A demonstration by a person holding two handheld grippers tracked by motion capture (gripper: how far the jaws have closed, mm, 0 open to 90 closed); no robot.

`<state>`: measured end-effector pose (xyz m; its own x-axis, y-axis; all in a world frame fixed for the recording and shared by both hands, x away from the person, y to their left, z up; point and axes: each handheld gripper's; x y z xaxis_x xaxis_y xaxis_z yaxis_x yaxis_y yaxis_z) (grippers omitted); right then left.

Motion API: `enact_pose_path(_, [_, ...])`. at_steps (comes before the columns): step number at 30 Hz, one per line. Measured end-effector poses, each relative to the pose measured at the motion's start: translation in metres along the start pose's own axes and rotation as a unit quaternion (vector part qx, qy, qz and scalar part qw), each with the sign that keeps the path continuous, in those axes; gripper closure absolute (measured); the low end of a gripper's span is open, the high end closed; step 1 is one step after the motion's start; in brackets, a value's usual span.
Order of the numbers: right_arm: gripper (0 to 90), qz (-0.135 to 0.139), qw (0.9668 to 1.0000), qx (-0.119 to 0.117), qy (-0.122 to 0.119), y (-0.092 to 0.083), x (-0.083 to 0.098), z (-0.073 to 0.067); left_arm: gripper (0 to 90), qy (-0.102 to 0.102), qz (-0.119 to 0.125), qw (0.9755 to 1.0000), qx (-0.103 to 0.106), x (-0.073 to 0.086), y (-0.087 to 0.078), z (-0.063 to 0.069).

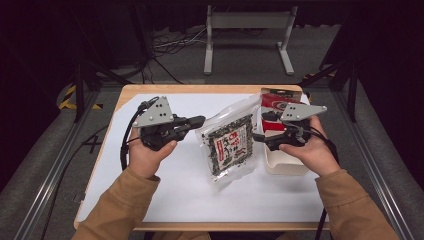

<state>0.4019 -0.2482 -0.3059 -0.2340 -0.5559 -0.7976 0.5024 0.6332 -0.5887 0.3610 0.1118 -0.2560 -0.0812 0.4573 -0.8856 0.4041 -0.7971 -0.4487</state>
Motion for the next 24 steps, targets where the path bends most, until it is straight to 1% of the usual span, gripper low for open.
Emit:
enact_pose_path(2, [23.9,0.001,1.0,-0.008,0.001,0.005,-0.001,0.001,90.0,0.004,0.004,1.0,0.003,0.001,-0.001,0.002])
enact_pose_path(3, [23.8,0.003,0.9998,-0.017,0.0,0.009,-0.003,0.003,90.0,0.006,0.006,1.0,0.006,0.001,-0.002,0.004])
enact_pose_path(6, [23.5,0.008,0.9994,-0.035,0.0,0.015,-0.006,0.005,90.0,0.005,0.006,0.9999,0.007,0.002,-0.003,0.005])
enact_pose_path(7, [23.5,0.008,0.9994,-0.035,0.0,0.015,-0.006,0.005,90.0,0.005,0.005,1.0,0.006,0.002,-0.004,0.006])
enact_pose_path(8, [23.6,0.012,0.9987,-0.049,-0.002,0.019,-0.008,0.005,90.0,0.006,0.005,1.0,0.005,0.002,-0.004,0.006])
enact_pose_path(9, [23.6,0.012,0.9987,-0.049,-0.002,0.019,-0.008,0.005,90.0,0.005,0.006,0.9999,0.006,0.002,-0.004,0.006])
enact_pose_path(11, [25.0,0.012,0.9976,-0.068,-0.005,0.023,-0.011,0.003,90.0,0.005,0.006,1.0,0.006,0.002,-0.005,0.007])
enact_pose_path(13, [25.9,0.012,0.9968,-0.079,-0.005,0.024,-0.012,0.002,90.0,0.004,0.008,0.9999,0.008,0.002,-0.005,0.009])
enact_pose_path(17, [26.8,0.012,0.9963,-0.085,-0.01,0.024,-0.014,0.001,90.0,0.001,0.01,0.9999,0.006,0.003,-0.006,0.008])
enact_pose_path(19, [30.4,0.01,0.9958,-0.091,-0.01,0.023,-0.015,0.0,90.0,0.0,0.011,0.9999,0.005,0.003,-0.007,0.008])
enact_pose_path(20, [34.2,0.008,0.9957,-0.091,-0.009,0.022,-0.014,0.0,90.0,-0.005,0.015,0.9999,0.006,0.004,-0.008,0.007])
enact_pose_path(22, [40.7,0.003,0.9941,-0.108,0.007,0.017,-0.014,-0.001,90.0,-0.01,0.022,0.9997,0.011,0.005,-0.01,0.005])
enact_pose_path(23, [44.0,-0.001,0.9936,-0.113,0.01,0.015,-0.014,-0.001,90.0,-0.011,0.024,0.9996,0.01,0.005,-0.011,0.005])
enact_pose_path(24, [46.5,-0.005,0.9932,-0.116,0.008,0.012,-0.015,-0.001,90.0,-0.013,0.027,0.9995,0.01,0.005,-0.013,0.004])
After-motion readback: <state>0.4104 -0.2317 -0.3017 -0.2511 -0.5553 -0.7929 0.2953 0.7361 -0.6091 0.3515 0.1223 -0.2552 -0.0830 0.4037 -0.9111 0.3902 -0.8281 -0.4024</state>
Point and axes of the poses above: each handheld gripper's, and its own axes: y roughly forward along the jaws, x roughly out of its underside, z roughly to its right, and after that the axes turned 9 degrees about -z, right-handed
